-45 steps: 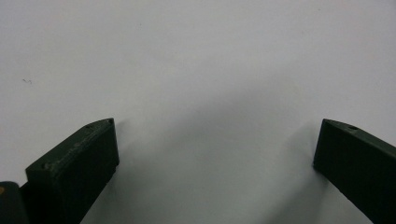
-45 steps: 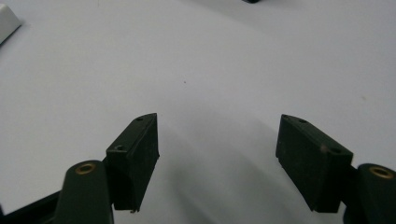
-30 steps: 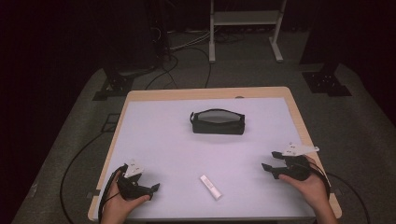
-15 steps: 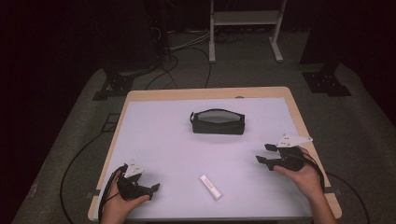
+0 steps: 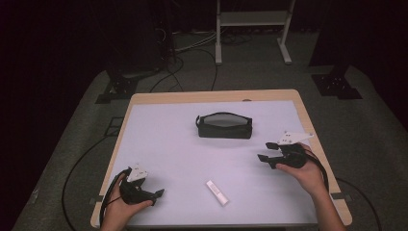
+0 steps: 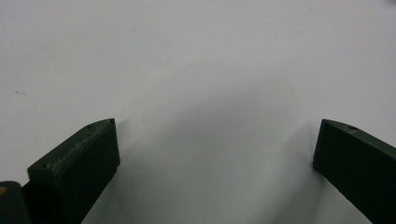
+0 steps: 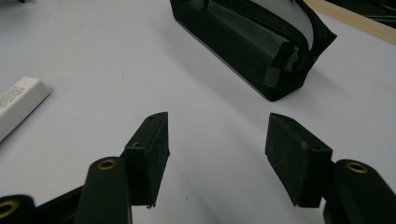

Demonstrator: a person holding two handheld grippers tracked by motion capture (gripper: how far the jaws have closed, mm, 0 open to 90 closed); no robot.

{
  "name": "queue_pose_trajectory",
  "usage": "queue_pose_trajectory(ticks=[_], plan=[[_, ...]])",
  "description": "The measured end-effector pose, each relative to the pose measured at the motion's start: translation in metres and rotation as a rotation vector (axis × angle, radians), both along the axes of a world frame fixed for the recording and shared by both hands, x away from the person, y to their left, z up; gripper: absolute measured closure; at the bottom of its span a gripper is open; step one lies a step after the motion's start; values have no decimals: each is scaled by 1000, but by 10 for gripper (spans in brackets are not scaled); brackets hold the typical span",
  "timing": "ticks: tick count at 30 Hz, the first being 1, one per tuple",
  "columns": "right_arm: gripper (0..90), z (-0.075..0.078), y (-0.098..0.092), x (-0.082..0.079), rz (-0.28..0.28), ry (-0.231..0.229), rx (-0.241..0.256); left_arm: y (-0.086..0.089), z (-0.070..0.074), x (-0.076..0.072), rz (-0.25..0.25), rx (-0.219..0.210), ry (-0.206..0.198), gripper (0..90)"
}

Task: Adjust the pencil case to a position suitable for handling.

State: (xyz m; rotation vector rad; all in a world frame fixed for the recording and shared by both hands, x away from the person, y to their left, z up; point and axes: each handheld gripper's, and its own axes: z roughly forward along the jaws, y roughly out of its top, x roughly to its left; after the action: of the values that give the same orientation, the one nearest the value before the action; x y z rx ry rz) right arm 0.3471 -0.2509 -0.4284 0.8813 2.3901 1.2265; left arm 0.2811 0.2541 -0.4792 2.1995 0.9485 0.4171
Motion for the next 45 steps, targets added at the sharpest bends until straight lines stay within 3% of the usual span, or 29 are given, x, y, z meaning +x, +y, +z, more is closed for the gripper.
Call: queue_pose_trajectory(ticks=[19,35,45], plan=[[413,10,21,29,48,-22,2,1,-1,1,-14,0,2,0],[525,19,42,54,100,-47,-3,1,-1,1,-14,0,2,0],[551,26,54,66,107,-58,14,1,-1,1,-18,5,3,0]])
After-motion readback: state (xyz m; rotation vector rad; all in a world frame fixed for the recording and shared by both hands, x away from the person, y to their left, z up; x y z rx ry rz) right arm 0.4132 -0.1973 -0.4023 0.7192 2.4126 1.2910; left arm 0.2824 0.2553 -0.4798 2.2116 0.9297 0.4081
